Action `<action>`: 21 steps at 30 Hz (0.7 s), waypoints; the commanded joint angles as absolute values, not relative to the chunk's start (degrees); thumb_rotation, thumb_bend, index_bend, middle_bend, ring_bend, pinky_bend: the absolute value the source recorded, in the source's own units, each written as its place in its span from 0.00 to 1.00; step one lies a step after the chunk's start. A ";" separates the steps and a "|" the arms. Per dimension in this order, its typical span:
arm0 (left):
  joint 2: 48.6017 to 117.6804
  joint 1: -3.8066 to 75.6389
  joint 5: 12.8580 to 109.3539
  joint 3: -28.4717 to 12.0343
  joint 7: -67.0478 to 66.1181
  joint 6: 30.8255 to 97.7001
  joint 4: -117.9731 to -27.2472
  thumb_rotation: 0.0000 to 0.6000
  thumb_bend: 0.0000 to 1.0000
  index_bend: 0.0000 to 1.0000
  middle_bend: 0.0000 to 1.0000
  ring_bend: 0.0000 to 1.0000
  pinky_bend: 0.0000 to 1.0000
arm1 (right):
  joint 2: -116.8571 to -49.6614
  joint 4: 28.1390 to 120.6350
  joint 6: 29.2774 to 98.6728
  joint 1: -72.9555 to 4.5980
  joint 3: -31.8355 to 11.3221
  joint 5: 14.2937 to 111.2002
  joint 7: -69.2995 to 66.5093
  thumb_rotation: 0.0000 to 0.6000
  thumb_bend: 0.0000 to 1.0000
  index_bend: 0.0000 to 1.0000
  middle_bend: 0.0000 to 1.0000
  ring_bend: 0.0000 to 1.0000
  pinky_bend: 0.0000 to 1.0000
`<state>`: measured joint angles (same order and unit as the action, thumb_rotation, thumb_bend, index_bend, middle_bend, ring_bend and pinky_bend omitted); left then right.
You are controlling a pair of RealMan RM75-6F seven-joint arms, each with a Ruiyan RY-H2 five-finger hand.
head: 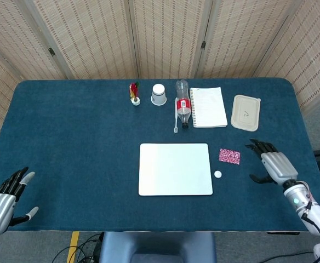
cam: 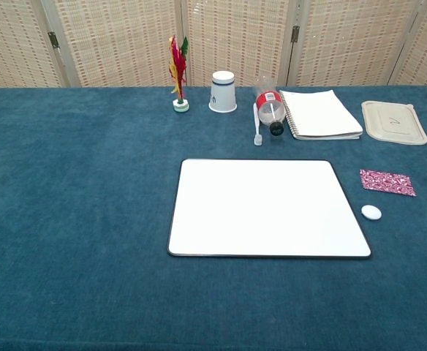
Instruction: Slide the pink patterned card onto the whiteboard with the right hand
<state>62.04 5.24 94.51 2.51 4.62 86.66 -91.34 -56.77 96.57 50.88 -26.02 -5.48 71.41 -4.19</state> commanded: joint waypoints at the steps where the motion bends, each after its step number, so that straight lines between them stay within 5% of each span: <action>1: 61.80 5.45 94.58 2.82 5.79 86.01 -91.09 1.00 0.25 0.09 0.03 0.02 0.18 | -60.59 92.92 47.04 -29.20 -7.03 64.22 0.16 1.00 0.20 0.20 0.04 0.00 0.00; 7: 61.09 5.77 94.29 2.53 8.09 85.89 -91.29 1.00 0.25 0.09 0.03 0.02 0.18 | -65.94 87.02 43.46 -32.60 -8.32 55.24 2.83 1.00 0.20 0.24 0.04 0.00 0.00; 21: 58.90 7.18 95.66 3.11 17.97 84.86 -89.36 1.00 0.25 0.10 0.03 0.02 0.18 | -73.24 84.59 48.25 -37.88 -7.12 36.82 18.11 1.00 0.20 0.24 0.04 0.00 0.00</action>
